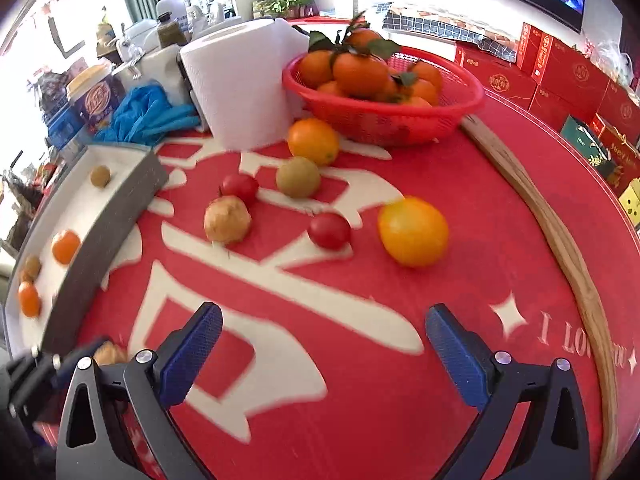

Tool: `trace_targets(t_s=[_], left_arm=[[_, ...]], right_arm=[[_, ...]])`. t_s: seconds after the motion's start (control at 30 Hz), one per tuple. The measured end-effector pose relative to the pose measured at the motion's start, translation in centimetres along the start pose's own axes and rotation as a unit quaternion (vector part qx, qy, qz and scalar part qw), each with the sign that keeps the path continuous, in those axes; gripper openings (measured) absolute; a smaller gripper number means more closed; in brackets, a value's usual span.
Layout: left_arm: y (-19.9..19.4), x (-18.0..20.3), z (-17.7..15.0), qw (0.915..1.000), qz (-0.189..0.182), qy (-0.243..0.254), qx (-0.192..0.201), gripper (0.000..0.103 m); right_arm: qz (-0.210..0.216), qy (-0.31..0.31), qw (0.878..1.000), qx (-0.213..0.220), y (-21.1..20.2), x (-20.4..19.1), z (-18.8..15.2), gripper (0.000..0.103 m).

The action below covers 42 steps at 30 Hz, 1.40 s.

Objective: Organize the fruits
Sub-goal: 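Move the left tool to a tan wrinkled fruit and close on it, then carry the tan fruit to the tray with the left tool while the right tool grasps a red tomato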

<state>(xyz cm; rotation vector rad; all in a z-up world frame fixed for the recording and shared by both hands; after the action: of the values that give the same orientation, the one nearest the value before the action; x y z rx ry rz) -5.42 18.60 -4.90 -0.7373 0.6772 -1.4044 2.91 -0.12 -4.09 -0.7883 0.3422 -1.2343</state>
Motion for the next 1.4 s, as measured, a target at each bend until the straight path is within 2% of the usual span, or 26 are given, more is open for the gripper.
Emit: trace_targets(t_s=[0.13,0.17,0.2,0.23,0.3,0.43,0.53,0.73,0.87,1.03,1.2,1.4], left_arm=[[-0.1,0.0,0.0,1.0,0.0,0.0,0.0,0.031],[-0.1,0.0,0.0,1.0,-0.001,-0.002,0.0,0.031],[0.0,-0.1,0.0,1.0,-0.001,-0.002,0.001,0.031],[0.0,-0.1,0.0,1.0,0.0,-0.002,0.002,0.031],[0.0,0.0,0.0,1.0,0.0,-0.001,0.002,0.031],[-0.6,-0.1,-0.2,0.9995,-0.028,-0.014,-0.003,0.029],[-1.7,-0.4,0.0,0.9992,-0.035,-0.02,0.009,0.029],[-4.6,-2.2,0.9,0.998,-0.033,-0.04,0.036,0.029],[-6.5,-4.9,1.4,0.9969,-0.005,-0.052,0.059,0.029],[-7.2,-9.2,0.9,0.9945,0.035,-0.074,0.065,0.029],[-6.6,-12.0,-0.3,0.9929,0.05,-0.095,0.051,0.029],[-6.1,-13.6,-1.5,0.9919,0.057,-0.107,0.037,0.029]], right_arm=[[-0.013,0.008,1.0,0.01,1.0,0.0,2.1,0.09],[-0.024,0.007,1.0,0.014,1.0,-0.1,2.5,0.086],[-0.036,0.003,0.999,0.019,0.8,0.0,2.4,0.069],[-0.046,-0.003,0.999,0.024,0.7,0.1,2.5,0.047],[-0.037,0.003,0.999,0.027,0.6,0.1,2.6,0.023],[0.033,0.054,0.998,0.019,-0.6,1.3,1.8,0.023],[0.054,0.067,0.996,0.021,-2.3,1.9,1.0,0.023],[0.074,0.082,0.994,0.011,-4.4,2.0,-0.4,0.023],[0.075,0.077,0.994,0.01,-5.0,1.2,-0.5,0.023],[0.096,0.059,0.994,0.005,-5.4,-1.9,-0.4,0.023],[0.111,0.027,0.993,0.001,-5.4,-6.0,0.0,0.023],[0.128,-0.014,0.992,-0.006,-4.9,-11.1,0.5,0.023]])
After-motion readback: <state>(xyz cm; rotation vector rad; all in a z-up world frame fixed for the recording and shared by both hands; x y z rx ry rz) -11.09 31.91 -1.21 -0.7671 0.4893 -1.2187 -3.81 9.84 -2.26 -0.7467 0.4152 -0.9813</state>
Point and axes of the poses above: each gripper's, at about its wrist camera, not at the fingertips, and y roughly the way its jaws point, x to its right, z to its top, the point moved 8 cm from there along y, roughly the way its jaws point, and after that the axes turned 1 degree about -z, right-handed, at the moved point
